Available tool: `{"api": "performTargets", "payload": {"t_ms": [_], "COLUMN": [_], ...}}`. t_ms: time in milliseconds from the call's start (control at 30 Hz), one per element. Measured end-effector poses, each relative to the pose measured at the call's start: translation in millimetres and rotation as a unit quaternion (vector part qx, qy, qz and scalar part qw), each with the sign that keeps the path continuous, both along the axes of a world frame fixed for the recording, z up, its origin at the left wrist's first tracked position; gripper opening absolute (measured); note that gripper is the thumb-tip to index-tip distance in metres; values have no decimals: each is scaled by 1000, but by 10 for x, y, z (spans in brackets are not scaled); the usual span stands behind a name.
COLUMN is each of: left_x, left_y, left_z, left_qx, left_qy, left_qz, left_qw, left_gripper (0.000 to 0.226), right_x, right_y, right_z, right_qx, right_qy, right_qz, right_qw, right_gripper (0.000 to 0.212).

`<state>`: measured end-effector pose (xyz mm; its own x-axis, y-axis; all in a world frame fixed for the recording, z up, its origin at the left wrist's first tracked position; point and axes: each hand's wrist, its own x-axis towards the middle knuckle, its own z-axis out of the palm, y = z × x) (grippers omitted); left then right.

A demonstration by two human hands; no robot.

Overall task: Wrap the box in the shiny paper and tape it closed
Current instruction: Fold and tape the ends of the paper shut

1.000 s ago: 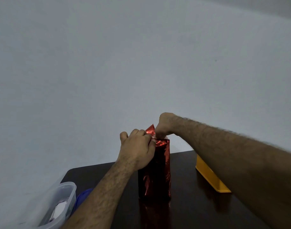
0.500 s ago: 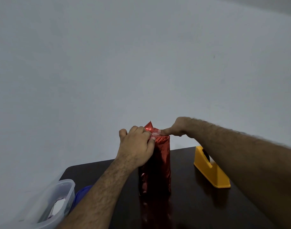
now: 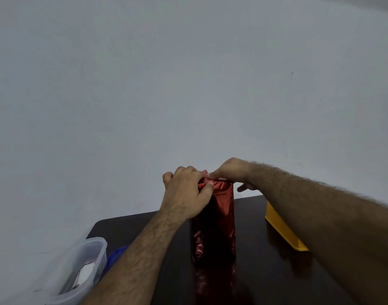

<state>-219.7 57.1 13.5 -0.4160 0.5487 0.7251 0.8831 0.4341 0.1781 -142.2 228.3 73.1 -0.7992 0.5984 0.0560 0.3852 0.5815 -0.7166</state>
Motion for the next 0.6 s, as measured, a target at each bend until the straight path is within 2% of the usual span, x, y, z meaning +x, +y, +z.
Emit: {"api": "performTargets", "payload": {"t_ms": [100,167,233,267,367,433,533,600], "left_x": [2,0,-28,-55,-115,-112,-126,-138], "left_y": [6,2,2,7,0,-21,-46,-34], "left_z": [1,3,14,17,13,18,22,11], "left_qx": [2,13,43,62,158,198,214,195], "left_qy": [1,-13,-60,-100,-241,-288,-287,-247], "left_qz": [-1,-9,-31,-51,-147,-173,-185,-159], "left_qw": [1000,1000,997,992,946,921,915,936], "left_gripper": [49,43,37,37,42,44,34,27], "right_x": [-38,-76,-90,-90,-67,-48,-33,-18], "right_y": [-4,6,-19,-24,-21,3,40,36], "right_z": [-41,-97,-128,-139,-138,-132,-152,-154], "right_qx": [-23,-10,24,35,35,28,-12,-50], "right_qy": [22,40,69,84,96,96,109,145], "right_qz": [-18,-24,-26,-28,-39,-46,-48,-52], "right_qw": [999,999,997,995,994,994,993,987], "right_gripper": [52,44,32,34,35,33,25,30]}}
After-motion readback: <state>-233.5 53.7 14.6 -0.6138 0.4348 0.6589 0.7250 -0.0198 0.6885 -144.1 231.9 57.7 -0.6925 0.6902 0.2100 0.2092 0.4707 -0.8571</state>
